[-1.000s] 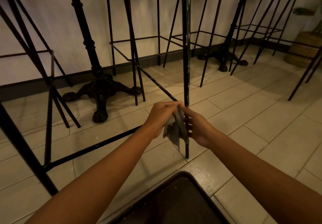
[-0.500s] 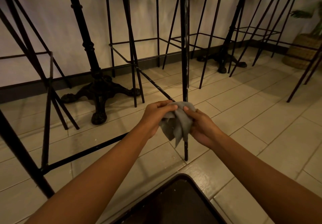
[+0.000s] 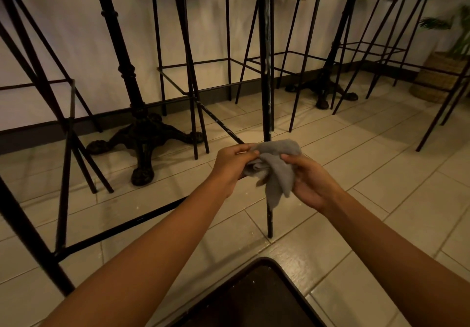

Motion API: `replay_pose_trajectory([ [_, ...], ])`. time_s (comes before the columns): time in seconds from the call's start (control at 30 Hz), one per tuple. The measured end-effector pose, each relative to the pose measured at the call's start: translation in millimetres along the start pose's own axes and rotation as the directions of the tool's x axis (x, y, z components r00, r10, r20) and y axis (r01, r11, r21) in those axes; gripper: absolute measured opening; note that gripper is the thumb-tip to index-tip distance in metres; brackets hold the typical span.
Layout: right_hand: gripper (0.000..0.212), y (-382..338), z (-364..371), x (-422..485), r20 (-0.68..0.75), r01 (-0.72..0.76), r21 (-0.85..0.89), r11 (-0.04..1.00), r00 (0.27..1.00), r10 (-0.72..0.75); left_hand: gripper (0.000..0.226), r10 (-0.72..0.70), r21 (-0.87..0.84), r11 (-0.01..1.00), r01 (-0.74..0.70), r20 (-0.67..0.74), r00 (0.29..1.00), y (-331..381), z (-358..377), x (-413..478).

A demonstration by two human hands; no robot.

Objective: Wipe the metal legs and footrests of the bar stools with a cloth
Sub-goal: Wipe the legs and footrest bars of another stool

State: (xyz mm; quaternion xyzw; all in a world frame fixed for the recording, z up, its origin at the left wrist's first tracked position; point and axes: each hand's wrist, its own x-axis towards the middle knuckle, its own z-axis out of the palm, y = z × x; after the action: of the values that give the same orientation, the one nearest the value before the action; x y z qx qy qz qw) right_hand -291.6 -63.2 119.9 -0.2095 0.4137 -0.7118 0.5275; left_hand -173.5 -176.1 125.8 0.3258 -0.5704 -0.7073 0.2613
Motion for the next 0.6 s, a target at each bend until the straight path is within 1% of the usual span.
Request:
replay_pose_trajectory([
  [0.03, 0.052, -5, -3, 0, 0.001, 0.013, 0.008, 1.0, 1.0, -0.013, 0.03, 0.02, 0.034, 0.999, -0.02, 0.005, 1.0, 2, 0, 0],
  [0.13, 0.063, -17, -4, -1, -0.003, 0.039, 0.011, 0.999, 0.999, -0.039, 0.028, 0.061, 0.057, 0.996, -0.062, 0.03, 0.998, 4, 4, -2],
  [0.2, 0.053, -25, -4, 0, -0.103, 0.084, -0.052, 0.995, 0.991, -0.089, 0.027, 0.136, 0.127, 0.983, -0.133, -0.019, 0.99, 2, 6, -3],
  [0.27, 0.039, -33, -3, -1, -0.203, 0.16, -0.098, 0.982, 0.963, -0.177, 0.029, 0.256, 0.312, 0.924, -0.222, -0.074, 0.964, -5, 4, -2],
  [0.3, 0.031, -36, -2, -1, -0.243, 0.202, -0.128, 0.971, 0.943, -0.228, 0.031, 0.305, 0.406, 0.879, -0.25, -0.078, 0.949, -9, 3, -1],
  [0.37, 0.013, -40, 2, -2, -0.322, 0.252, -0.234, 0.939, 0.891, -0.319, 0.036, 0.347, 0.514, 0.812, -0.277, -0.044, 0.937, -15, 3, 1],
  [0.4, 0.012, -41, 5, -2, -0.347, 0.262, -0.287, 0.921, 0.868, -0.355, 0.038, 0.349, 0.547, 0.788, -0.283, -0.018, 0.937, -16, 6, 2],
  [0.47, 0.013, -38, 10, 0, -0.362, 0.272, -0.34, 0.9, 0.846, -0.392, 0.043, 0.353, 0.581, 0.753, -0.308, 0.039, 0.935, -19, 14, 4],
  [0.5, 0.013, -36, 12, 1, -0.367, 0.28, -0.347, 0.895, 0.838, -0.404, 0.044, 0.347, 0.573, 0.755, -0.319, 0.064, 0.936, -20, 19, 5],
  [0.57, 0.01, -34, 14, 4, -0.389, 0.289, -0.358, 0.888, 0.818, -0.423, 0.044, 0.318, 0.529, 0.79, -0.31, 0.079, 0.945, -21, 26, 9],
  [0.6, 0.009, -34, 16, 6, -0.405, 0.292, -0.351, 0.89, 0.809, -0.426, 0.043, 0.309, 0.51, 0.807, -0.297, 0.064, 0.949, -21, 28, 12],
])
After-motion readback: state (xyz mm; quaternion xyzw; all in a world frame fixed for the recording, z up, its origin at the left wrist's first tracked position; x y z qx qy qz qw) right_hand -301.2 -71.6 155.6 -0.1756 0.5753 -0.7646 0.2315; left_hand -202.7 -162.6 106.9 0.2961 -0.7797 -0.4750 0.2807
